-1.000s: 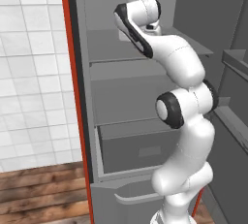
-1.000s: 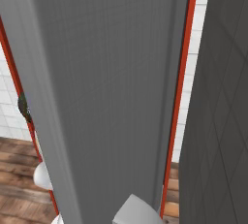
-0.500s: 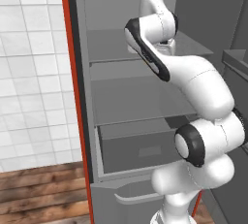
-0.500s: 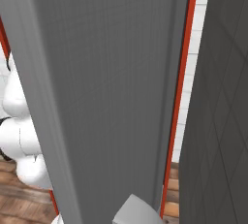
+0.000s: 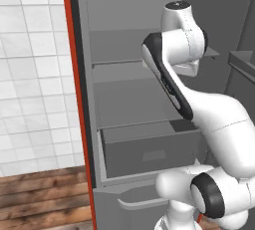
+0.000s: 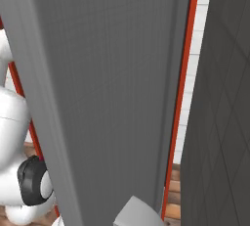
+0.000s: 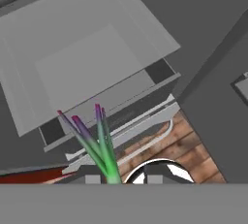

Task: Pick carrot from the fridge and place it on the plate on the counter.

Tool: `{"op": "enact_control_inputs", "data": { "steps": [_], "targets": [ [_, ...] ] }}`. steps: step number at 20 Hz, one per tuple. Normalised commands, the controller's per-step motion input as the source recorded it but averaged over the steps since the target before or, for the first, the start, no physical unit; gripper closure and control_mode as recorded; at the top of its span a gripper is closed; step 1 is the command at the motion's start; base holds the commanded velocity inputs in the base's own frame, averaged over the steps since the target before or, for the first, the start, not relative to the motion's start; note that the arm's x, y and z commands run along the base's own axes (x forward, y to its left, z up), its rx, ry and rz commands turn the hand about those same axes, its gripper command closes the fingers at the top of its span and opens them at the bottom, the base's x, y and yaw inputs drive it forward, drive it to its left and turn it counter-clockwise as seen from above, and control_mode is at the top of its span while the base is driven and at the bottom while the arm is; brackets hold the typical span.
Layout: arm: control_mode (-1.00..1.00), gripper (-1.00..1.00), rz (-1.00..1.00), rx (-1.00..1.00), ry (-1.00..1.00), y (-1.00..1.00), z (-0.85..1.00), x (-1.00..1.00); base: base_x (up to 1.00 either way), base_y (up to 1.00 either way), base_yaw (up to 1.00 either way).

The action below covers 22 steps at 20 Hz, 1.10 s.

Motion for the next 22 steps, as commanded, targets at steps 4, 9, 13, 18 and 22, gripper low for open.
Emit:
{"op": "enact_control_inputs", "data": {
  "steps": [4, 9, 13, 18, 22],
  "targets": [
    [-1.0, 1.0, 0.08, 0.02, 0.03, 0.0, 0.03, -1.0, 0.0, 0.0, 0.0],
    [-1.0, 1.0, 0.02, 0.0, 0.0, 0.0, 0.0, -0.72, 0.0, 0.0, 0.0],
    [-1.0, 1.0, 0.0, 0.0, 0.01, 0.0, 0.0, -0.05, 0.0, 0.0, 0.0],
    [-1.0, 1.0, 0.0, 0.0, 0.0, 0.0, 0.0, -0.16, 0.0, 0.0, 0.0],
    [1.0, 1.0, 0.0, 0.0, 0.0, 0.0, 0.0, 0.0, -0.49, 0.0, -0.01]
  ]
}}
